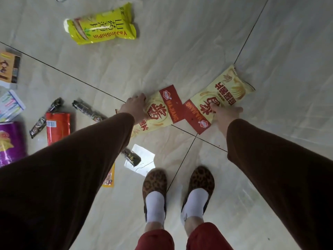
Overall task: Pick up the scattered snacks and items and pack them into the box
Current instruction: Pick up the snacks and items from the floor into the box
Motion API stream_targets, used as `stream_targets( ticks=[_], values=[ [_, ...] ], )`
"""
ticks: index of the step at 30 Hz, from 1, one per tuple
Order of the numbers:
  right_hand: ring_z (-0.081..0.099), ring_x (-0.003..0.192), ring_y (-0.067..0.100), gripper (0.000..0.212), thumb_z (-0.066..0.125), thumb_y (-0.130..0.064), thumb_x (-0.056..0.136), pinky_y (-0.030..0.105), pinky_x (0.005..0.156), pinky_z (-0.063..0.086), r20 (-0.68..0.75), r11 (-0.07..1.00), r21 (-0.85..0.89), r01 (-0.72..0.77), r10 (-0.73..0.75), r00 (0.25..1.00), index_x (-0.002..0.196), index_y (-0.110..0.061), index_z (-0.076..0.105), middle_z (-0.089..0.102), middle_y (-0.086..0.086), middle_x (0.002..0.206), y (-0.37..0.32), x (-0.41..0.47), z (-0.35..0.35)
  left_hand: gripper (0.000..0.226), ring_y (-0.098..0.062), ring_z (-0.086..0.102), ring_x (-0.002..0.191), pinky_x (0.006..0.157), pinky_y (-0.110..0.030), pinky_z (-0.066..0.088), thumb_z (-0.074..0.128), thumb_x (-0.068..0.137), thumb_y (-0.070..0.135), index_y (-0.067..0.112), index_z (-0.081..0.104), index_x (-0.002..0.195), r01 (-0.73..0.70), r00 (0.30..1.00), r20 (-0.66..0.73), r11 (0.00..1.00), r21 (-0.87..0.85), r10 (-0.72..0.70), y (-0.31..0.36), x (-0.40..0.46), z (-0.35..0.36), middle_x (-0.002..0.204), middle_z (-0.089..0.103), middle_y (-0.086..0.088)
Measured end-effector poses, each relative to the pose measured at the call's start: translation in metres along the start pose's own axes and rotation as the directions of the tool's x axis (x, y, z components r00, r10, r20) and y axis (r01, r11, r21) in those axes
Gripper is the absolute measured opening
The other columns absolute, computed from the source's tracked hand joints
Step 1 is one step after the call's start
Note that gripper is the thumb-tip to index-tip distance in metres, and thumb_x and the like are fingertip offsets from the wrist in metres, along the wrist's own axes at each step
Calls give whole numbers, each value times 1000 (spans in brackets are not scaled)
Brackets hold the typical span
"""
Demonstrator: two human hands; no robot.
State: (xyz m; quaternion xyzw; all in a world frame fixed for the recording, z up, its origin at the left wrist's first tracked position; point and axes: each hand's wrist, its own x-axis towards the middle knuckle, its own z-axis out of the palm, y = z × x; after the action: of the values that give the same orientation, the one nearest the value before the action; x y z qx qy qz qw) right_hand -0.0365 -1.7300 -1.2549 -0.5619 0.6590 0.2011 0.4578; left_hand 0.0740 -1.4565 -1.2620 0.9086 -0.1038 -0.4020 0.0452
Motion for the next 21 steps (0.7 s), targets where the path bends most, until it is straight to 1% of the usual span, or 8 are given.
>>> stream_targets(
  ticks=[1,2,4,7,10,14,17,21],
  values=[
    [52,126,29,82,77,-29,85,38,101,45,14,1000,11,5,-5,1000,147,-9,26,47,15,141,0,3,-1,60,-26,59,98,83,-43,53,87,66,39,20,52,111,10,1000,13,1000,-22,-10,1,1,2,107,64,-3],
    [55,119,23,73,76,-23,87,31,94,48,25,1000,21,5,-6,1000,143,-8,32,53,10,134,-1,2,-2,53,-24,60,93,80,-39,52,85,68,38,19,54,106,14,1000,26,999,-46,-13,2,1,4,102,66,-1],
    [62,104,17,49,71,-18,91,17,73,49,94,999,30,28,-31,995,133,-6,48,63,3,120,-2,-1,-4,37,-20,62,88,78,-35,51,82,75,33,17,60,102,27,998,64,994,-105,-21,3,-3,4,98,68,3],
    [62,73,8,17,67,-12,94,14,47,47,121,994,104,36,-49,991,107,-10,58,66,1,95,-11,-29,-12,32,-18,66,87,84,-38,56,79,80,35,18,67,105,49,998,59,977,-208,-37,2,-20,-7,95,71,6],
    [64,62,4,14,69,-10,92,12,40,45,129,981,178,73,-96,987,104,-11,62,69,0,88,-17,-71,-24,32,-17,68,83,81,-38,58,77,81,37,18,67,105,74,997,11,944,-321,-74,-2,-52,-27,94,72,6],
    [64,49,-2,14,67,-7,92,12,39,45,155,965,95,246,-258,954,106,-11,66,69,-3,82,-23,-144,-43,29,-15,70,79,71,-32,60,76,84,32,19,66,108,80,994,-29,855,-512,-110,-15,-117,-66,96,73,4],
    [71,64,8,16,66,-8,93,19,45,52,223,933,7,360,-353,909,109,-11,66,72,1,91,-24,-206,-45,29,-12,69,79,65,-25,55,75,86,30,18,64,110,82,985,-69,787,-611,-156,-37,-176,-95,98,71,4],
    [73,88,17,19,66,-9,92,40,76,62,319,853,-76,516,-469,823,110,-16,65,74,0,103,-11,-287,-26,32,-18,69,87,73,-29,54,74,87,26,15,63,114,70,966,-123,689,-721,-228,-76,-260,-117,99,70,1]
  ],
)
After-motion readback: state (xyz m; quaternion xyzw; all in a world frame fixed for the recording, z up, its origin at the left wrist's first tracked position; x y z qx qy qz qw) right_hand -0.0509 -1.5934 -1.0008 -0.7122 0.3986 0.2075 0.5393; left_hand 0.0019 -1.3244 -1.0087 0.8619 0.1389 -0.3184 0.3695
